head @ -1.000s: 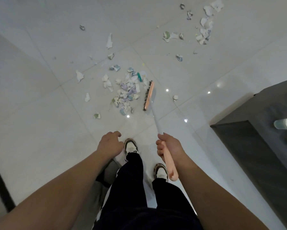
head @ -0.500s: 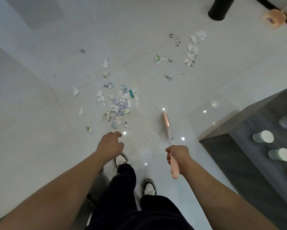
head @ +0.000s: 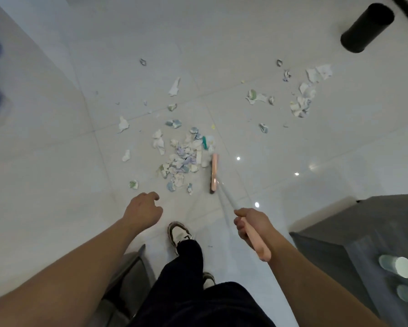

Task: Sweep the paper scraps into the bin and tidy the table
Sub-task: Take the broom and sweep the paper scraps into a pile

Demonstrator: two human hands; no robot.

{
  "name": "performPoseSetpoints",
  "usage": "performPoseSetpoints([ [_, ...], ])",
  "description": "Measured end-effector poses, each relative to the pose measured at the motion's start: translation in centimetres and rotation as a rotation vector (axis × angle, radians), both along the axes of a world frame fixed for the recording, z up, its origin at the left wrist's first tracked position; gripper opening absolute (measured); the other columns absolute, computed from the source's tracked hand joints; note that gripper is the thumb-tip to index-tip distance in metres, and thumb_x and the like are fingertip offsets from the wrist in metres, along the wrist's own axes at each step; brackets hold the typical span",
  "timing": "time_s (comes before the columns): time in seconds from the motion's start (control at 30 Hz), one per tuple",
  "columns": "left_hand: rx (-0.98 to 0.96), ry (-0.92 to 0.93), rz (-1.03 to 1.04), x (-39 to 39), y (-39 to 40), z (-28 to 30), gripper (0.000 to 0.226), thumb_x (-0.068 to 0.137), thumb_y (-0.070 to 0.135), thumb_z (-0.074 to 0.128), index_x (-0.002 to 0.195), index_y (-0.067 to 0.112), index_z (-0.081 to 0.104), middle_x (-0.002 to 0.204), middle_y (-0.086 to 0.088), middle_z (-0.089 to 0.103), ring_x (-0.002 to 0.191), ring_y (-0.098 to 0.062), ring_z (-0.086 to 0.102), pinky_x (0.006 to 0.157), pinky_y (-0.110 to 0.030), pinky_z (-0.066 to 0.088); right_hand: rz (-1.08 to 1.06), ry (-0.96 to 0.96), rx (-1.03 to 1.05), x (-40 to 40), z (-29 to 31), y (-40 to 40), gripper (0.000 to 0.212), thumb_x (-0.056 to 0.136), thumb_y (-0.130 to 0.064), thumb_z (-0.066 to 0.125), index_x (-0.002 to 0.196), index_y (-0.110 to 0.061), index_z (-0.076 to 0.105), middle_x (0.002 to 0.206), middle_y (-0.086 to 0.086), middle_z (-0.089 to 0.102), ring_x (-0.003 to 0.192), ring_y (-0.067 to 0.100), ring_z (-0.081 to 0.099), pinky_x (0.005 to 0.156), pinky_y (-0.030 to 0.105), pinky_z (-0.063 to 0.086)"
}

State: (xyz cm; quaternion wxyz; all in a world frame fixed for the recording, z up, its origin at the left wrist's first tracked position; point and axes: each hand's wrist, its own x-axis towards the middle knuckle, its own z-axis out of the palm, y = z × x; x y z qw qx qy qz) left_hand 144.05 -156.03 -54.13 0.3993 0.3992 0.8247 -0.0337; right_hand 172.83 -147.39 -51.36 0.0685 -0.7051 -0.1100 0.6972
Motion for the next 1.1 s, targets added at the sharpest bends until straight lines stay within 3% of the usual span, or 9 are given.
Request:
performPoseSetpoints([
  [0.1,0.069,-0.018,0.072,-1.3,2.2,0.6,0.046,0.087,0.025,0.055,0.133,0.019,0.053,0.128,-0.012,0.054,0.118,-0.027,0.05,0.092,-0.031,0.039,0.139,0.019,0.076,-3.9,1.1,1.1,0.035,0.088,-0.006,0.06,0.121,-0.017,0.052,0.059,0.005,0.049,0.04,0.013,0.04,0.038,0.02,0.032],
  [0.2,0.152,-0.046,0.147,-2.1,3.4,1.2,0.046,0.087,0.022,0.054,0.133,0.02,0.053,0.127,-0.009,0.054,0.116,-0.025,0.05,0.086,-0.029,0.038,0.26,0.047,0.114,-8.5,2.0,2.9,0.044,0.087,-0.003,0.061,0.127,-0.02,0.052,0.058,0.006,0.048,0.039,0.014,0.039,0.039,0.02,0.031],
  [0.33,0.13,-0.057,0.26,-3.0,1.9,1.2,0.046,0.087,0.022,0.053,0.133,0.021,0.052,0.127,-0.007,0.053,0.114,-0.023,0.05,0.082,-0.026,0.035,0.357,0.16,-0.014,-13.8,2.0,4.9,0.034,0.092,-0.007,0.058,0.124,-0.012,0.048,0.06,0.004,0.045,0.039,0.012,0.037,0.034,0.018,0.029],
  [0.47,0.039,-0.053,0.422,-3.7,-2.2,1.0,0.047,0.086,0.02,0.053,0.133,0.02,0.052,0.127,-0.006,0.054,0.112,-0.023,0.052,0.083,-0.027,0.039,0.434,0.344,-0.262,-18.3,0.2,4.5,0.009,0.099,-0.013,0.05,0.104,-0.012,0.043,0.06,0.0,0.039,0.035,0.007,0.035,0.03,0.015,0.028],
  [0.6,-0.06,0.007,0.564,-3.7,-5.9,1.2,0.046,0.085,0.02,0.053,0.131,0.019,0.054,0.124,-0.01,0.055,0.113,-0.025,0.052,0.091,-0.031,0.04,0.443,0.419,-0.426,-21.0,-3.0,4.0,0.01,0.102,-0.014,0.041,0.093,-0.014,0.036,0.051,0.0,0.038,0.031,0.007,0.036,0.028,0.014,0.034],
  [0.7,-0.108,0.023,0.67,-2.5,-6.6,1.4,0.046,0.084,0.024,0.054,0.13,0.018,0.053,0.128,-0.009,0.054,0.115,-0.025,0.052,0.093,-0.03,0.039,0.533,0.361,-0.473,-20.7,-4.8,5.0,0.018,0.103,-0.015,0.038,0.085,-0.013,0.036,0.047,0.002,0.04,0.028,0.009,0.037,0.028,0.017,0.036],
  [0.8,-0.145,-0.001,0.688,-0.8,-4.3,1.0,0.046,0.086,0.024,0.055,0.131,0.016,0.053,0.133,-0.011,0.053,0.119,-0.026,0.051,0.096,-0.03,0.039,0.647,0.247,-0.361,-18.0,-5.5,8.3,0.013,0.099,-0.011,0.048,0.087,-0.01,0.044,0.056,0.005,0.041,0.033,0.01,0.038,0.029,0.019,0.033],
  [0.93,-0.101,-0.017,0.636,0.6,2.6,0.4,0.046,0.087,0.023,0.056,0.132,0.016,0.054,0.131,-0.012,0.054,0.118,-0.027,0.051,0.094,-0.029,0.038,0.585,0.16,-0.288,-12.9,-3.6,14.8,0.008,0.092,-0.007,0.057,0.092,-0.007,0.049,0.06,0.007,0.048,0.041,0.01,0.043,0.031,0.018,0.037],
  [1.1,0.009,-0.021,0.54,1.5,13.3,0.9,0.048,0.085,0.019,0.055,0.133,0.019,0.054,0.132,-0.009,0.055,0.116,-0.026,0.053,0.088,-0.031,0.04,0.63,-0.046,-0.051,-7.9,-0.9,20.7,0.009,0.085,-0.004,0.064,0.078,0.001,0.062,0.056,0.011,0.056,0.039,0.017,0.047,0.036,0.021,0.038],
])
